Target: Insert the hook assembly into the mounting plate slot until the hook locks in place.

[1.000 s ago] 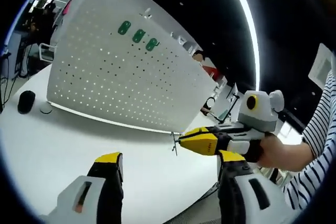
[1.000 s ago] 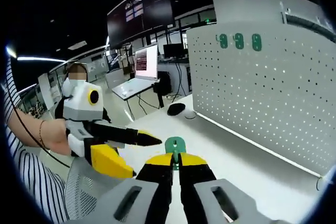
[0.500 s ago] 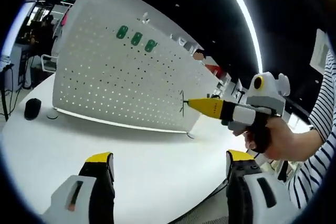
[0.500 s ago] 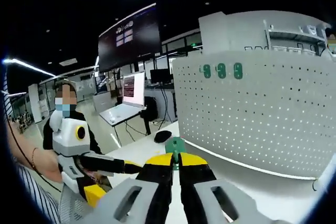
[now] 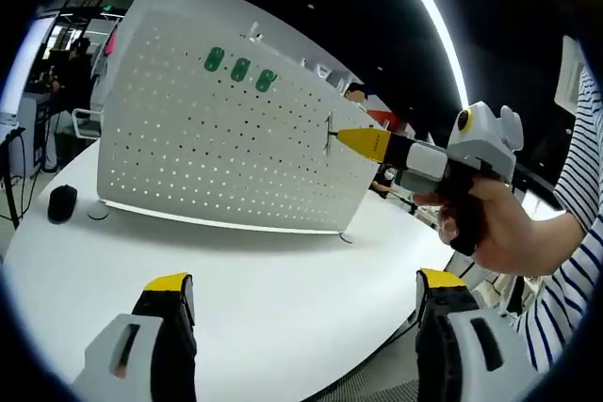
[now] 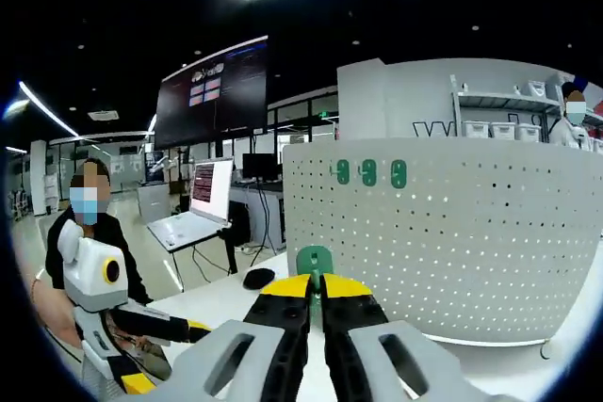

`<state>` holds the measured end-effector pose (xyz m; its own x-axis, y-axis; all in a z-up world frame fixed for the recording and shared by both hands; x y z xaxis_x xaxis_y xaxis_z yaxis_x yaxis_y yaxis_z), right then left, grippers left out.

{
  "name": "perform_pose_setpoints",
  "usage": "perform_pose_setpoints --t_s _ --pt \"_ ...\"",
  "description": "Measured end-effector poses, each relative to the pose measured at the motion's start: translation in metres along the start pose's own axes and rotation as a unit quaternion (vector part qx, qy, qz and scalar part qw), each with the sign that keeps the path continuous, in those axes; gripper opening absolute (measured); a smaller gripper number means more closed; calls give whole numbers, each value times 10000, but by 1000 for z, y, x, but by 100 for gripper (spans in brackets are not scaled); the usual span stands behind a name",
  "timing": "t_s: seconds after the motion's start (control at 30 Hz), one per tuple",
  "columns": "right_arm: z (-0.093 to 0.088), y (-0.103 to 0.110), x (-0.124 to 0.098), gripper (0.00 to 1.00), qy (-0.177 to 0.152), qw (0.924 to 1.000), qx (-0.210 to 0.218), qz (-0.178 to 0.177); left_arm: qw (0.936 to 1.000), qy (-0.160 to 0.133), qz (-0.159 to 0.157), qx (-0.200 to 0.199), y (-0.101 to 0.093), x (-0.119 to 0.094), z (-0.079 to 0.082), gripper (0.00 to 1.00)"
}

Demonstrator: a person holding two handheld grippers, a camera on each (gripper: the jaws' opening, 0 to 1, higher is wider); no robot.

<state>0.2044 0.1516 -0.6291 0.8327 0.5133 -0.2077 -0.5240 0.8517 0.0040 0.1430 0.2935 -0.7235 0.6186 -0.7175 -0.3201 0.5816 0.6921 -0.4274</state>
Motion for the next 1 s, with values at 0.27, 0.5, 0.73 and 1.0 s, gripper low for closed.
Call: perform_pose_setpoints --t_s 0.27,0.5,0.73,1.0 --pt "6 -5 7 1 -136 9998 -29 -165 9999 21 135 77 2 -1 -1 100" --pt "13 -15 17 1 -282 9988 -5 -389 9995 44 280 153 4 -2 -2 99" --pt "22 -26 26 1 -464 9970 41 -625 9994 57 323 106 7 -2 -2 98" --pt "27 -39 36 1 -581 9944 205 -857 9993 101 344 55 8 -2 -2 96"
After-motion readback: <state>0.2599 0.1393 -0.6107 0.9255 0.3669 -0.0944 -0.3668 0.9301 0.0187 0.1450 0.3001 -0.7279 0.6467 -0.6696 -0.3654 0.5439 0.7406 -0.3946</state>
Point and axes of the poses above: the point that each gripper's makers call its tool centre point, and the gripper's own axes: x roughly forward along the fingers, y roughly to its left, z roughly out of its top, the point moved 7 cm from there along -x, roughly backward along the fingers, and after that the axes turned 7 degrees about y, right-handed, at the moved point
